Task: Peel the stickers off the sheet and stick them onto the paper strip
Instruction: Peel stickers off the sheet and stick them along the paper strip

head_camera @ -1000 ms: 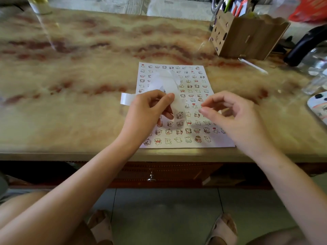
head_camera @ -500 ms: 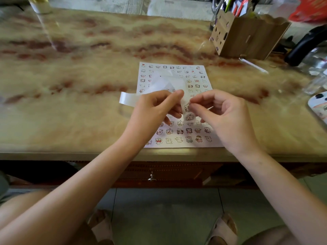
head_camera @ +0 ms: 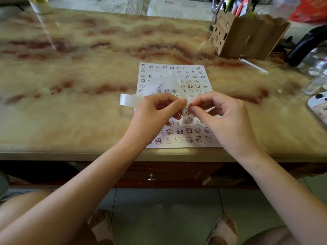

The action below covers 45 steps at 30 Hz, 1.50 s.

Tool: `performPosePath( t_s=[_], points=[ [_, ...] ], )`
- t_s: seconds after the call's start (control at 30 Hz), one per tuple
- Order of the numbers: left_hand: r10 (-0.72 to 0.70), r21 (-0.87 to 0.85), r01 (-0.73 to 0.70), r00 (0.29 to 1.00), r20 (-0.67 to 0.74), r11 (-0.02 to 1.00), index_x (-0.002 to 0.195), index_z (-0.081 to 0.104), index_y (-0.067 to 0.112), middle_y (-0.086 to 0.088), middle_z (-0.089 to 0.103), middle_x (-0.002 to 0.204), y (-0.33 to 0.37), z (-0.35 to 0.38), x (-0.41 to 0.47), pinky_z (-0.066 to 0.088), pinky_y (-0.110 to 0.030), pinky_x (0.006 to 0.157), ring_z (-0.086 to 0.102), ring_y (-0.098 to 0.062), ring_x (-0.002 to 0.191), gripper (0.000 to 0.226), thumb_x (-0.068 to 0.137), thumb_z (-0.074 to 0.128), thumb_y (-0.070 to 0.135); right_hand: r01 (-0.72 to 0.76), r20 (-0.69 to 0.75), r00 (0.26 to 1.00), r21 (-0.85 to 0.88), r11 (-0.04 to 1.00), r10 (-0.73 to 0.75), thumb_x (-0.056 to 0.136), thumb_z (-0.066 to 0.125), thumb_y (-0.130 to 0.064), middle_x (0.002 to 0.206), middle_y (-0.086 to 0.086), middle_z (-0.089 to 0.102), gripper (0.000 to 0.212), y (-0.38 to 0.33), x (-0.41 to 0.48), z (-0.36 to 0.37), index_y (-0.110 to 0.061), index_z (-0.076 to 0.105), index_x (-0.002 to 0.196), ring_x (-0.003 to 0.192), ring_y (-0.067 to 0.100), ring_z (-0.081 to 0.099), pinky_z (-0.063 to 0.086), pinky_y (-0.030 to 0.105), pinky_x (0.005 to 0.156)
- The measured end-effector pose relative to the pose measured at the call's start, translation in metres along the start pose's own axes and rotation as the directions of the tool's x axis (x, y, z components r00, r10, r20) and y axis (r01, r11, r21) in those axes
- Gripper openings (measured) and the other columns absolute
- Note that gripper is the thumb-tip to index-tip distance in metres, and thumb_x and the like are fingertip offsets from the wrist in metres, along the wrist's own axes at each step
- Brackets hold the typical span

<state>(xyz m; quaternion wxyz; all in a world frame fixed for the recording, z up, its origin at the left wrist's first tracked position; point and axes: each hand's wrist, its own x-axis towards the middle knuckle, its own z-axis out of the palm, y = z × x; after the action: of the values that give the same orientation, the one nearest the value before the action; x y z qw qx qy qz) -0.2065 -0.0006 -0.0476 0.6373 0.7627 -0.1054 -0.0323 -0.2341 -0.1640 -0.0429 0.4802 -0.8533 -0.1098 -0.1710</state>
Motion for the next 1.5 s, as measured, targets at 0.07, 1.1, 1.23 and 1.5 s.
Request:
performPosePath(
  t_s=[0.07, 1.1, 1.23, 1.5],
  points=[
    [-0.003, 0.003, 0.003, 1.0, -0.002, 1.0, 0.084, 0.073, 0.011, 0.001, 0.07, 0.07, 0.0, 0.001, 0.0, 0.048, -0.016, 0.057, 0.066, -0.003, 0.067, 0.016, 0.09, 0.064, 0.023, 0.021, 0.006, 1.0, -0.051, 0.998, -0.021, 0.084, 0.071, -0.012, 0.084, -0.008, 0.069, 0.005, 0.0, 0.0, -0.001, -0.014, 0.07, 0.089, 0.078, 0.009, 0.064, 0.053, 0.025, 0.067],
    [-0.097, 0.089, 0.098, 0.995, -0.016, 0.991, 0.077, 0.069, 0.008, 0.006, 0.068, 0.065, -0.013, 0.003, 0.005, 0.047, -0.015, 0.06, 0.063, -0.001, 0.063, 0.022, 0.091, 0.062, 0.024, -0.574, 0.295, 0.746, -0.169, 0.801, 0.597, 0.076, 0.076, -0.019, 0.049, 0.0, 0.059, 0.007, 0.015, -0.004, -0.063, -0.015, 0.074, 0.071, 0.039, 0.003, 0.039, 0.024, 0.017, 0.041],
    [-0.1, 0.093, 0.101, 0.995, -0.015, 0.991, 0.076, 0.069, 0.009, 0.007, 0.068, 0.064, -0.012, 0.003, 0.003, 0.046, -0.015, 0.061, 0.062, 0.0, 0.062, 0.023, 0.091, 0.062, 0.024, -0.574, 0.291, 0.748, -0.169, 0.802, 0.597, 0.076, 0.076, -0.021, 0.05, -0.001, 0.06, 0.009, 0.016, -0.004, -0.061, -0.017, 0.075, 0.069, 0.042, 0.005, 0.04, 0.025, 0.019, 0.044],
    [-0.113, 0.101, 0.115, 0.993, -0.024, 0.988, 0.073, 0.069, 0.008, 0.005, 0.068, 0.064, -0.011, 0.004, 0.003, 0.046, -0.023, 0.064, 0.06, -0.004, 0.062, 0.024, 0.091, 0.063, 0.024, -0.575, 0.294, 0.751, -0.147, 0.805, 0.591, 0.08, 0.073, -0.012, 0.045, -0.007, 0.06, 0.004, 0.015, -0.005, -0.058, -0.009, 0.073, 0.078, 0.037, 0.0, 0.039, 0.027, 0.006, 0.037]
  ],
)
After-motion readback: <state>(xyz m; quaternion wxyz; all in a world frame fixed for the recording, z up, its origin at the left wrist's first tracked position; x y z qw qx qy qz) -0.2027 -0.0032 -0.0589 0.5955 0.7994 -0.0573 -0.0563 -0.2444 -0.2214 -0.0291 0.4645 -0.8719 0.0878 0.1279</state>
